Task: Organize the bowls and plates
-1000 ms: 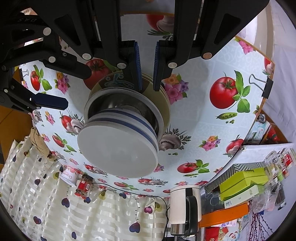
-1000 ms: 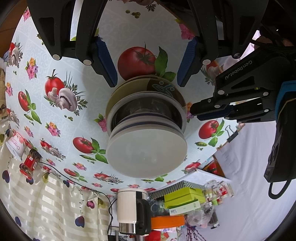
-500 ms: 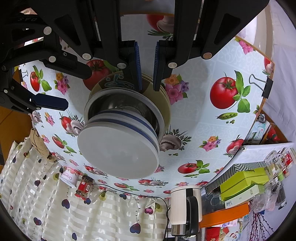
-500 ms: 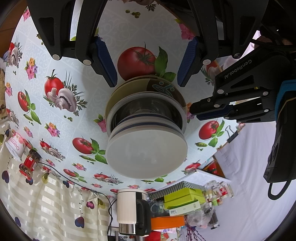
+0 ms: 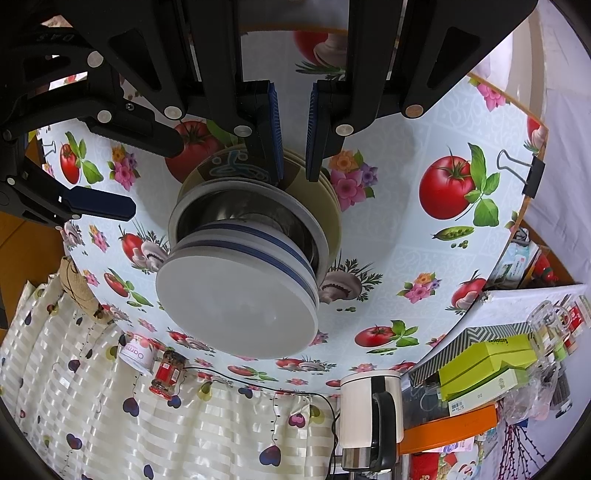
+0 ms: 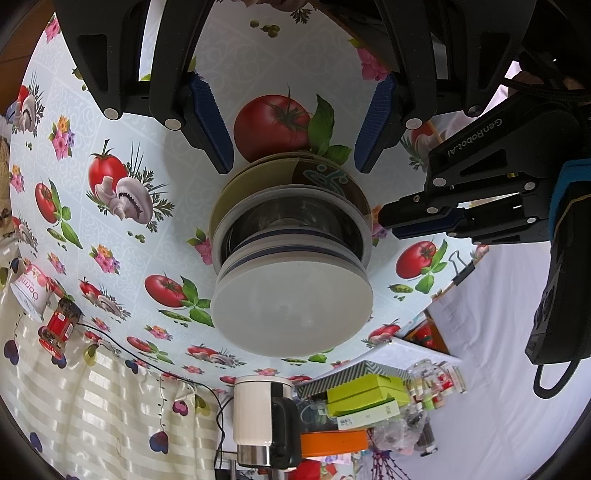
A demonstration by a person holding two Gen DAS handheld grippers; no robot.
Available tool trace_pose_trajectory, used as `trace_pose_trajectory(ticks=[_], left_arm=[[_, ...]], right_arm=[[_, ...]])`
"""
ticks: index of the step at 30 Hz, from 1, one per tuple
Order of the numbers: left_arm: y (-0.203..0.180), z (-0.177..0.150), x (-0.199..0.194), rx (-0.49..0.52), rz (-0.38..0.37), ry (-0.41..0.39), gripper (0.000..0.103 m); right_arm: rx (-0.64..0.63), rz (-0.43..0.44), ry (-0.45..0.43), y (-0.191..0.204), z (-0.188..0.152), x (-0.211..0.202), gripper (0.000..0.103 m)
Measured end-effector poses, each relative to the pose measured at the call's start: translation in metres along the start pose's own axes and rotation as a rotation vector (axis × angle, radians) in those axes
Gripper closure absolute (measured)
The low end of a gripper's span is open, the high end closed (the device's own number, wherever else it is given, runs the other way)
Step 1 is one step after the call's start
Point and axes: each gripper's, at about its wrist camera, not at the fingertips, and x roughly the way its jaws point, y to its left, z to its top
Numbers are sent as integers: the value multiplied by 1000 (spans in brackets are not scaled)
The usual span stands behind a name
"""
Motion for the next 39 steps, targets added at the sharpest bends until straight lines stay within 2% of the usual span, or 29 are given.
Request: trace_pose_trajectory(ticks=[39], left_arm=[[-2,-1,-2,1,3,2,90]], right_arm=[[-2,0,-2,2,-1,-1,33]])
